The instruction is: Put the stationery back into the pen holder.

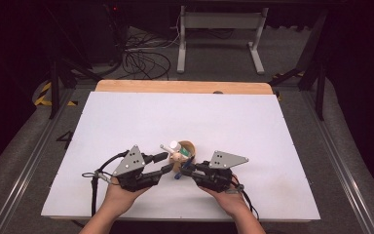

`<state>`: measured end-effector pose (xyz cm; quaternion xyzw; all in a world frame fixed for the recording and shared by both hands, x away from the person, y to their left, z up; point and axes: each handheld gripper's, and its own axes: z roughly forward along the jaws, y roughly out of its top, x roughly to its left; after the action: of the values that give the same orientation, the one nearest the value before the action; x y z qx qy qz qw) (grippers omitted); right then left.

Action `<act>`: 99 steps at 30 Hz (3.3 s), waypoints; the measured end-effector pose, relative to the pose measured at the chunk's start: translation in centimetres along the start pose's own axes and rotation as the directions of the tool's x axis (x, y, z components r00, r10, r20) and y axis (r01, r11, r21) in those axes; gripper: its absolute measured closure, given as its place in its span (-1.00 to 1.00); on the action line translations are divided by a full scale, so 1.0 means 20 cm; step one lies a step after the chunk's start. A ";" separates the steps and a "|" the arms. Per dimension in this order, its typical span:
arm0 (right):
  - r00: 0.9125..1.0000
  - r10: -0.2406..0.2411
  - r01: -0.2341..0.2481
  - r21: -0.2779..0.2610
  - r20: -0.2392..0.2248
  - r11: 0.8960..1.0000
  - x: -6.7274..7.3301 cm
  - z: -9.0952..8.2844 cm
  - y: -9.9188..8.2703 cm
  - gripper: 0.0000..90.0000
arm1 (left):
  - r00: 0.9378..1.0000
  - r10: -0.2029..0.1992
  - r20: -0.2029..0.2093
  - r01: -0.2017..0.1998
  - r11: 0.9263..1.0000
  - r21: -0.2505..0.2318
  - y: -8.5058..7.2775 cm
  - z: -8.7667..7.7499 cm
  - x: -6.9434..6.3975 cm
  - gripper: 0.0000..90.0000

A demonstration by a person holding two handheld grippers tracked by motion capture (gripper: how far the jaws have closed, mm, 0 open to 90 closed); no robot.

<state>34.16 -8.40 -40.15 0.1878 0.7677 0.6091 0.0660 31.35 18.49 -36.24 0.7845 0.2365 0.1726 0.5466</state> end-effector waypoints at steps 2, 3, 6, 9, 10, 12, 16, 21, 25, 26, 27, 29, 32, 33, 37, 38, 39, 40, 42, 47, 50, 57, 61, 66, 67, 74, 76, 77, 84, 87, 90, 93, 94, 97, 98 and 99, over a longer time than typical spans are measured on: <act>1.000 -0.009 0.009 -0.004 0.010 1.000 0.00 0.00 0.00 0.77 | 1.000 -0.002 -0.010 0.002 1.000 -0.004 0.00 -0.01 0.01 0.30; 1.000 -0.012 0.012 -0.004 0.014 1.000 0.00 -0.01 0.01 0.77 | 1.000 -0.009 -0.010 0.009 1.000 -0.003 -0.01 -0.01 0.02 0.29; 1.000 -0.019 0.020 -0.007 0.020 1.000 0.00 -0.01 0.01 0.77 | 1.000 -0.008 -0.030 0.008 1.000 -0.001 -0.02 -0.03 0.04 0.27; 0.999 -0.026 0.027 -0.010 0.025 1.000 0.00 -0.02 0.02 0.77 | 0.999 -0.010 -0.050 0.010 1.000 -0.001 -0.03 -0.04 0.07 0.25; 0.999 -0.029 0.029 -0.012 0.027 1.000 0.00 -0.02 0.02 0.77 | 0.998 -0.020 -0.052 0.020 1.000 -0.002 -0.03 -0.05 0.07 0.24; 0.999 -0.034 0.035 -0.017 0.031 0.999 0.00 -0.03 0.03 0.77 | 0.998 -0.017 -0.062 0.017 1.000 0.000 -0.03 -0.06 0.08 0.24; 0.998 -0.040 0.041 -0.035 0.050 0.999 -0.01 -0.05 0.05 0.77 | 0.997 0.001 -0.078 -0.001 1.000 0.003 -0.04 -0.07 0.09 0.22; 0.996 -0.051 0.056 -0.065 0.071 0.996 -0.02 -0.08 0.09 0.77 | 0.996 0.003 -0.089 -0.002 1.000 0.011 -0.04 -0.08 0.10 0.17; 0.995 -0.048 0.056 -0.094 0.090 0.994 -0.04 -0.11 0.12 0.77 | 0.996 0.002 -0.086 0.000 1.000 0.016 -0.04 -0.08 0.11 0.14; 0.995 -0.047 0.056 -0.104 0.092 0.993 -0.05 -0.11 0.12 0.77 | 0.996 0.003 -0.089 -0.001 1.000 0.015 -0.04 -0.08 0.11 0.13; 0.994 -0.047 0.057 -0.109 0.098 0.992 -0.05 -0.12 0.13 0.77 | 0.996 -0.004 -0.086 0.005 1.000 0.012 -0.04 -0.08 0.11 0.10; 0.993 -0.048 0.060 -0.117 0.104 0.991 -0.05 -0.13 0.14 0.77 | 0.996 -0.006 -0.091 0.008 1.000 0.016 -0.04 -0.09 0.12 0.04; 0.993 -0.046 0.060 -0.128 0.113 0.990 -0.06 -0.13 0.16 0.77 | 0.995 0.002 -0.099 0.001 1.000 0.024 -0.05 -0.10 0.13 -0.04; 0.992 -0.047 0.062 -0.135 0.114 0.989 -0.07 -0.13 0.16 0.77 | 0.995 -0.005 -0.097 0.008 1.000 0.027 -0.05 -0.10 0.13 -0.06; 0.990 -0.048 0.067 -0.147 0.130 0.987 -0.09 -0.13 0.19 0.77 | 0.994 -0.004 -0.105 0.008 0.999 0.037 -0.07 -0.11 0.15 -0.15; 0.990 -0.049 0.069 -0.152 0.134 0.986 -0.10 -0.13 0.20 0.77 | 0.994 -0.006 -0.106 0.009 0.999 0.033 -0.08 -0.12 0.15 -0.17; 0.989 -0.050 0.072 -0.156 0.137 0.985 -0.10 -0.13 0.21 0.77 | 0.994 -0.017 -0.104 0.020 0.999 0.027 -0.08 -0.12 0.16 -0.19; 0.989 -0.050 0.072 -0.159 0.141 0.985 -0.11 -0.13 0.21 0.77 | 0.994 -0.019 -0.107 0.022 0.999 0.026 -0.08 -0.13 0.16 -0.20; 0.988 -0.049 0.073 -0.161 0.148 0.984 -0.12 -0.13 0.22 0.77 | 0.993 -0.027 -0.111 0.030 0.999 0.023 -0.09 -0.13 0.17 -0.24; 0.985 -0.043 0.065 -0.130 0.167 0.989 -0.15 -0.11 0.23 0.77 | 0.992 -0.029 -0.126 0.032 0.999 0.025 -0.11 -0.13 0.19 -0.34; 0.985 -0.044 0.058 -0.086 0.166 0.995 -0.16 -0.07 0.23 0.77 | 0.990 -0.027 -0.137 0.032 0.999 0.033 -0.12 -0.13 0.20 -0.39; 0.985 -0.017 0.022 -0.025 0.170 0.999 -0.19 -0.02 0.20 0.77 | 0.991 -0.025 -0.132 0.030 0.999 0.037 -0.14 -0.13 0.20 -0.44; 0.984 -0.010 0.010 0.000 0.179 1.000 -0.20 0.00 0.17 0.77 | 0.991 -0.023 -0.132 0.028 0.999 0.038 -0.14 -0.13 0.20 -0.45; 0.981 0.000 -0.002 0.012 0.192 1.000 -0.22 0.01 0.15 0.77 | 0.991 -0.028 -0.134 0.033 0.999 0.041 -0.14 -0.13 0.21 -0.45; 0.981 0.000 -0.003 0.016 0.196 1.000 -0.22 0.01 0.15 0.77 | 0.991 -0.030 -0.134 0.035 0.999 0.041 -0.14 -0.13 0.21 -0.45; 0.976 -0.017 0.004 0.062 0.216 0.998 -0.22 0.04 0.12 0.77 | 0.990 -0.031 -0.137 0.037 0.999 0.040 -0.14 -0.13 0.21 -0.46; 0.975 -0.023 0.007 0.072 0.222 0.997 -0.23 0.05 0.11 0.77 | 0.990 -0.033 -0.136 0.039 0.998 0.040 -0.14 -0.13 0.21 -0.47; 0.974 -0.026 0.009 0.078 0.226 0.997 -0.23 0.05 0.11 0.77 | 0.990 -0.032 -0.137 0.038 0.999 0.039 -0.14 -0.13 0.21 -0.47; 0.966 -0.047 0.020 0.110 0.253 0.994 -0.23 0.08 0.09 0.76 | 0.990 -0.037 -0.139 0.041 0.999 0.029 -0.14 -0.14 0.22 -0.48; 0.963 -0.052 0.022 0.115 0.264 0.993 -0.22 0.09 0.08 0.76 | 0.989 -0.038 -0.140 0.042 0.999 0.027 -0.14 -0.14 0.22 -0.49; 0.961 -0.055 0.024 0.118 0.270 0.993 -0.23 0.10 0.07 0.76 | 0.990 -0.039 -0.137 0.043 0.999 0.029 -0.14 -0.14 0.22 -0.49; 0.960 -0.055 0.024 0.112 0.275 0.993 -0.22 0.10 0.07 0.76 | 0.990 -0.046 -0.135 0.050 0.998 0.028 -0.14 -0.14 0.22 -0.49; 0.960 -0.055 0.025 0.111 0.275 0.993 -0.22 0.10 0.07 0.76 | 0.990 -0.049 -0.134 0.053 0.998 0.027 -0.14 -0.14 0.22 -0.49; 0.959 -0.055 0.026 0.108 0.277 0.994 -0.23 0.11 0.07 0.76 | 0.990 -0.043 -0.136 0.047 0.999 0.027 -0.14 -0.14 0.22 -0.49; 0.959 -0.058 0.029 0.108 0.277 0.994 -0.23 0.11 0.07 0.76 | 0.990 -0.043 -0.135 0.047 0.999 0.028 -0.14 -0.14 0.22 -0.49; 0.959 -0.058 0.029 0.107 0.277 0.994 -0.22 0.11 0.07 0.76 | 0.990 -0.043 -0.135 0.047 0.999 0.027 -0.14 -0.14 0.22 -0.49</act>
<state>39.29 -7.83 -39.99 0.2582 0.7847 0.5349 0.1775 32.97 23.88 -37.88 0.7739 0.2930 0.2091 0.5211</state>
